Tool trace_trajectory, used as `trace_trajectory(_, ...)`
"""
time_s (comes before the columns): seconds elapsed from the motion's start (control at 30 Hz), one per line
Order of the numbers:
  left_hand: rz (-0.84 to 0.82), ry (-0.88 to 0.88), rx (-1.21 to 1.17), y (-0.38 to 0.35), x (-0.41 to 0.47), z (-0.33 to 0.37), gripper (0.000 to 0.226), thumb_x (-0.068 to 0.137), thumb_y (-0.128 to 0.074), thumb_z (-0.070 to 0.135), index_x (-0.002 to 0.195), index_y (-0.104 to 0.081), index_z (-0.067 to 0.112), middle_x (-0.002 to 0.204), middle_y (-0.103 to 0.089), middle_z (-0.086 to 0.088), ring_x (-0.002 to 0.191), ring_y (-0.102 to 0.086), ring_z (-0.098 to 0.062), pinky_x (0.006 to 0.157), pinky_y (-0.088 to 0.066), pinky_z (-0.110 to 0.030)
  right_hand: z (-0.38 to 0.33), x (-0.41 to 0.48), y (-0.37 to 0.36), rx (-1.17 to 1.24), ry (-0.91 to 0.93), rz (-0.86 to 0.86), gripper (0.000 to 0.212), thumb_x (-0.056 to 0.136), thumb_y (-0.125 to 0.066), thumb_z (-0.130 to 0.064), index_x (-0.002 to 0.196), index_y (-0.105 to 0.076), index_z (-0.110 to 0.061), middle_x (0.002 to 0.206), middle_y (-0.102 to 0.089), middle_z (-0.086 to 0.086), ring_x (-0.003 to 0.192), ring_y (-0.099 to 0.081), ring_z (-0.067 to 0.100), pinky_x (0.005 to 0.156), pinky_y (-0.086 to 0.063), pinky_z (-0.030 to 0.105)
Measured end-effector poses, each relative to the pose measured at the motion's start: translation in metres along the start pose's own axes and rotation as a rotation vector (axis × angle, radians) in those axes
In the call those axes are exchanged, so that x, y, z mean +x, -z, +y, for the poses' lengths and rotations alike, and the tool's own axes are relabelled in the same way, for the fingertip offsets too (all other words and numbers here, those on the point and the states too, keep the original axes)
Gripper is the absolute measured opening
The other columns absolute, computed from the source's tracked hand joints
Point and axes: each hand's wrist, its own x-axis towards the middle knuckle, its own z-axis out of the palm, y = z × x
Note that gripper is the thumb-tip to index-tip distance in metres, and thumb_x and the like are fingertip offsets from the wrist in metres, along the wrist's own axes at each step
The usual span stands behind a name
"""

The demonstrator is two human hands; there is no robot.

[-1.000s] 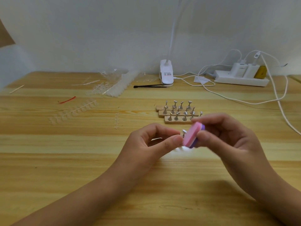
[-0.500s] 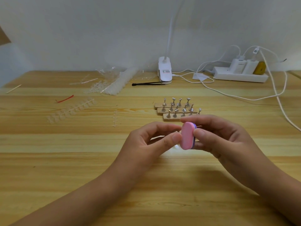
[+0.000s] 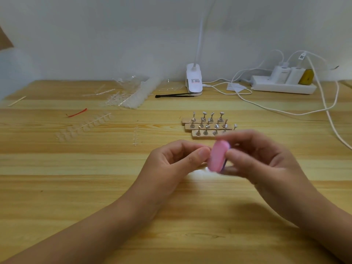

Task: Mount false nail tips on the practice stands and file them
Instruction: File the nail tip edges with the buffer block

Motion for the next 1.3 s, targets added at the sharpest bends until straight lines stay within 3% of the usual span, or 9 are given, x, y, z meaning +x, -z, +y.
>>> trace_trajectory(0.17, 0.001, -0.028, 0.062, -0.0020, -0.0016, 0.0011, 0.024, 0.081, -0.075, 0.039, 0.095, -0.078, 0.019, 0.091, -0.076, 0.002, 0.085, -0.070, -0.005, 0.076, -0.050, -0.012, 0.0006, -0.0011, -0.0009, -0.031, -0.025, -0.041, 0.019, 0.078, -0.073, -0.017, 0.096, -0.068, -0.012, 0.092, -0.073, 0.006, 0.086, -0.072, 0.020, 0.073, -0.059, 0.030)
trace_trajectory(0.4, 0.021, -0.014, 0.126, -0.0001, -0.0018, 0.0002, 0.028, 0.080, -0.073, 0.037, 0.099, -0.076, 0.017, 0.099, -0.076, -0.002, 0.095, -0.071, -0.013, 0.082, -0.051, -0.016, -0.0006, 0.0006, 0.0038, 0.015, 0.012, 0.011, 0.023, 0.077, -0.076, -0.033, 0.096, -0.069, -0.021, 0.093, -0.073, 0.003, 0.089, -0.072, 0.016, 0.076, -0.059, 0.031)
trace_trajectory(0.5, 0.042, -0.018, 0.111, -0.0015, -0.0008, -0.0003, 0.026, 0.078, -0.072, 0.038, 0.094, -0.077, 0.018, 0.095, -0.077, -0.001, 0.089, -0.071, -0.009, 0.076, -0.050, -0.013, -0.0003, 0.0014, 0.0059, 0.018, 0.007, 0.037, 0.027, 0.075, -0.078, -0.036, 0.095, -0.069, -0.021, 0.091, -0.073, 0.001, 0.086, -0.072, 0.016, 0.075, -0.059, 0.030)
trace_trajectory(0.63, 0.050, -0.033, 0.090, -0.0017, -0.0010, 0.0009, 0.026, 0.079, -0.073, 0.039, 0.093, -0.077, 0.017, 0.092, -0.077, 0.000, 0.086, -0.071, -0.007, 0.074, -0.050, -0.012, 0.0047, -0.0003, -0.0008, -0.020, -0.094, -0.095, 0.018, 0.079, -0.080, -0.023, 0.091, -0.070, -0.016, 0.089, -0.073, 0.004, 0.084, -0.072, 0.017, 0.072, -0.059, 0.030)
trace_trajectory(0.77, 0.064, -0.032, 0.078, 0.0001, 0.0001, 0.0015, 0.030, 0.080, -0.070, 0.037, 0.098, -0.076, 0.013, 0.096, -0.076, -0.005, 0.092, -0.071, -0.012, 0.077, -0.052, -0.013, 0.0037, -0.0002, -0.0019, 0.005, -0.008, 0.051, 0.017, 0.079, -0.079, -0.025, 0.091, -0.070, -0.017, 0.089, -0.074, 0.004, 0.083, -0.072, 0.015, 0.070, -0.059, 0.028)
trace_trajectory(0.87, 0.055, -0.009, 0.058, 0.0004, -0.0004, -0.0013, 0.032, 0.082, -0.071, 0.036, 0.102, -0.074, 0.011, 0.100, -0.076, -0.006, 0.094, -0.071, -0.014, 0.079, -0.053, -0.016, 0.0032, 0.0005, -0.0001, 0.019, -0.002, 0.057, 0.030, 0.072, -0.081, -0.036, 0.096, -0.070, -0.020, 0.091, -0.071, 0.001, 0.086, -0.071, 0.016, 0.074, -0.058, 0.029)
trace_trajectory(1.03, -0.013, 0.011, 0.020, -0.0002, 0.0008, -0.0020, 0.024, 0.086, -0.072, 0.033, 0.107, -0.075, 0.021, 0.109, -0.075, -0.004, 0.106, -0.070, -0.020, 0.097, -0.053, -0.029, 0.0027, 0.0011, 0.0040, -0.009, -0.007, 0.086, 0.027, 0.076, -0.074, -0.029, 0.101, -0.074, -0.023, 0.096, -0.074, 0.006, 0.091, -0.072, 0.022, 0.078, -0.058, 0.029)
trace_trajectory(1.2, -0.044, 0.000, 0.024, -0.0028, -0.0007, 0.0002, 0.029, 0.078, -0.073, 0.038, 0.105, -0.075, 0.028, 0.108, -0.075, 0.001, 0.101, -0.069, -0.011, 0.087, -0.052, -0.020, 0.0009, -0.0015, 0.0025, -0.002, 0.029, 0.050, 0.033, 0.075, -0.079, -0.040, 0.101, -0.072, -0.019, 0.094, -0.074, 0.009, 0.089, -0.072, 0.024, 0.079, -0.058, 0.032)
trace_trajectory(1.3, -0.039, 0.004, 0.031, -0.0018, -0.0014, -0.0003, 0.031, 0.076, -0.075, 0.037, 0.105, -0.076, 0.025, 0.107, -0.075, -0.001, 0.103, -0.069, -0.015, 0.093, -0.053, -0.023, 0.0010, -0.0004, 0.0027, 0.007, 0.054, 0.069, 0.032, 0.075, -0.079, -0.041, 0.099, -0.072, -0.021, 0.090, -0.074, 0.004, 0.087, -0.072, 0.022, 0.078, -0.058, 0.032)
